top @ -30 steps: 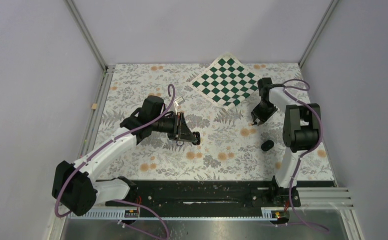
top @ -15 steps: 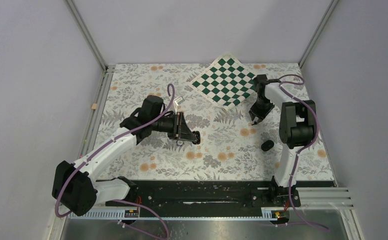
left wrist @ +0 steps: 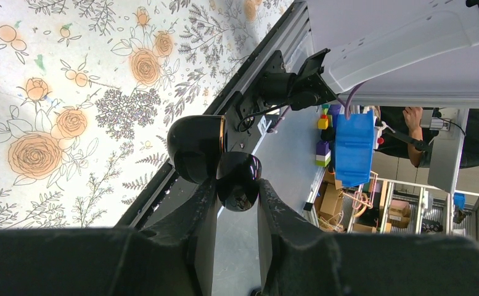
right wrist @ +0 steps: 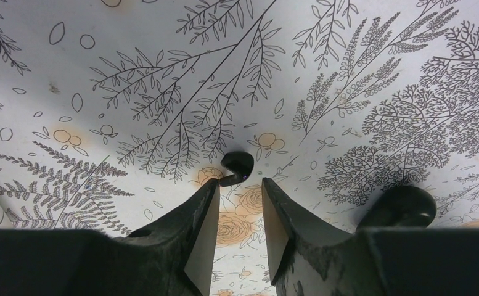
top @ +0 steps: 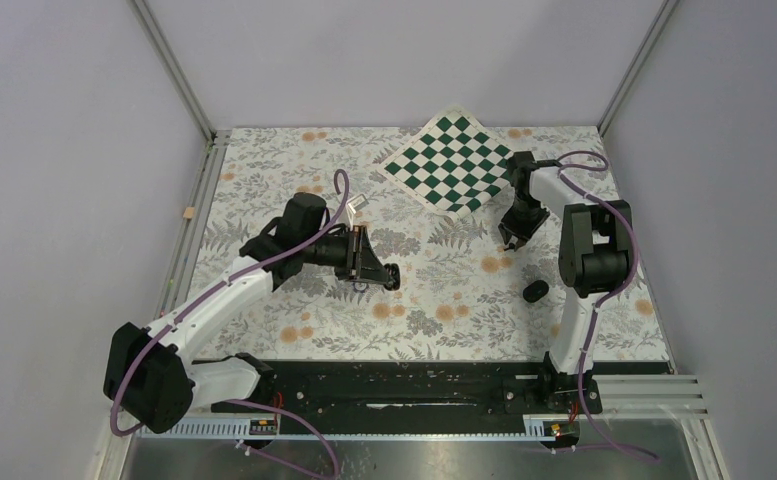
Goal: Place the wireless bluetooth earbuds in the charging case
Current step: Pick up the left earbud from the center of the board.
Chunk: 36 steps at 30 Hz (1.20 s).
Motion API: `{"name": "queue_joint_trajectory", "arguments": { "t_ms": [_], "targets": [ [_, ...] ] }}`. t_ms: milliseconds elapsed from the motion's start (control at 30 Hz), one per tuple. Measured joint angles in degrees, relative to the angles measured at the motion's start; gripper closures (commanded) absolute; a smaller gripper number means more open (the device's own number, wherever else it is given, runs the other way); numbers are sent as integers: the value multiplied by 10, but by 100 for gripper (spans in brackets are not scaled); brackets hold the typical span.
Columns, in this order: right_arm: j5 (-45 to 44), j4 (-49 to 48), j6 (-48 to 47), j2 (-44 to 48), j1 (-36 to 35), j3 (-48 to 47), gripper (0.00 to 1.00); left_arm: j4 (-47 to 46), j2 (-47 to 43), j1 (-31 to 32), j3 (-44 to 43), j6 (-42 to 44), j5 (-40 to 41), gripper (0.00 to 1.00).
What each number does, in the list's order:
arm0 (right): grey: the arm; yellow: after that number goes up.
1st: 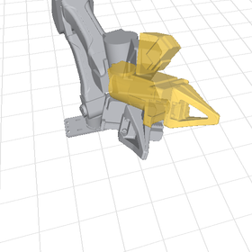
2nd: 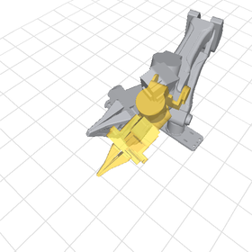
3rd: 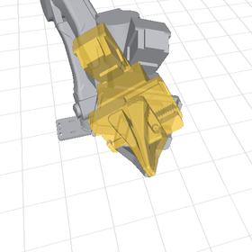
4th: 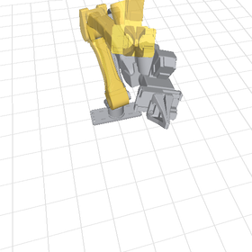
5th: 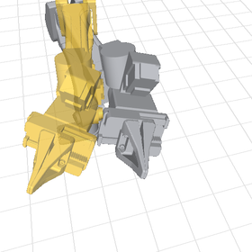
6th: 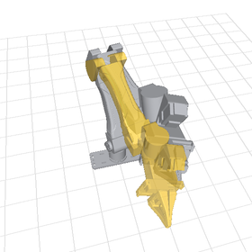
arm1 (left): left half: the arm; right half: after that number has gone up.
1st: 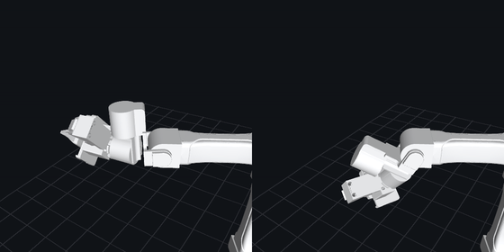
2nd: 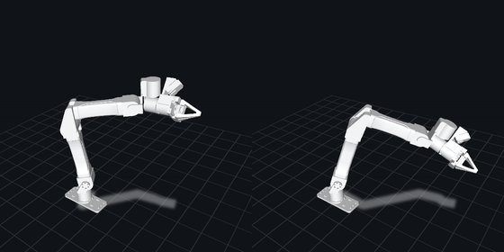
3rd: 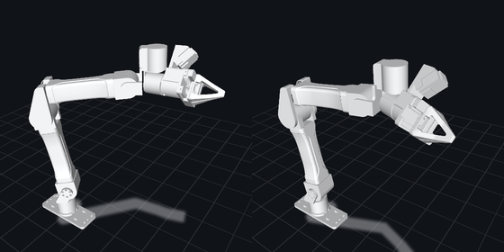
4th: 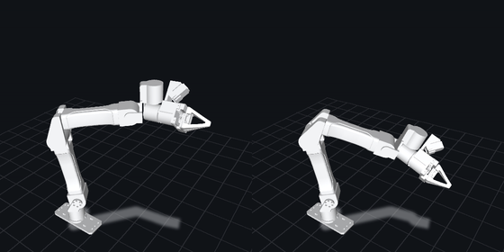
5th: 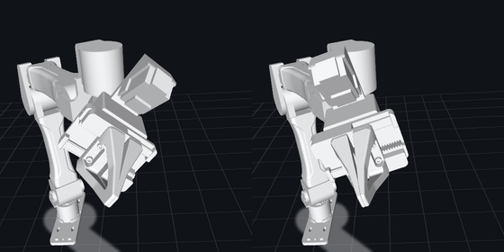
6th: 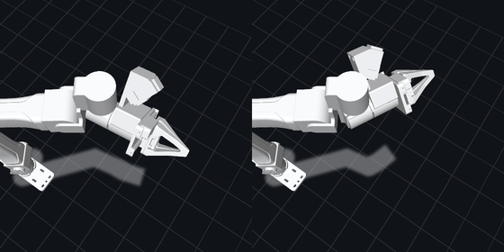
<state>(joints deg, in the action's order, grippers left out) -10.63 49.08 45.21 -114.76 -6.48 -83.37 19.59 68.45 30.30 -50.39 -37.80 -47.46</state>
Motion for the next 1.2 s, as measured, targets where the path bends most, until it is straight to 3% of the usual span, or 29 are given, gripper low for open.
{"name": "queue_joint_trajectory", "arguments": {
  "t_ms": [567, 733, 900, 1100, 1200],
  "targets": [
    [7, 6, -20, 0, -7, 0, 61, 0, -2, -3, 3, 0, -4, 100],
    [43, -20, -53, 12, -20, 25, 53, 0, -2, -4, 3, 0, -5, 100],
    [38, -28, -63, 92, -21, 65, 46, 4, -2, -7, 3, 3, -6, 100],
    [116, -177, 8, 233, 25, 197, 47, 5, 1, -7, 3, 5, -11, 100],
    [143, -261, 69, 243, 42, 275, 51, 9, 1, -7, 3, 8, -12, 100]
  ]
}}
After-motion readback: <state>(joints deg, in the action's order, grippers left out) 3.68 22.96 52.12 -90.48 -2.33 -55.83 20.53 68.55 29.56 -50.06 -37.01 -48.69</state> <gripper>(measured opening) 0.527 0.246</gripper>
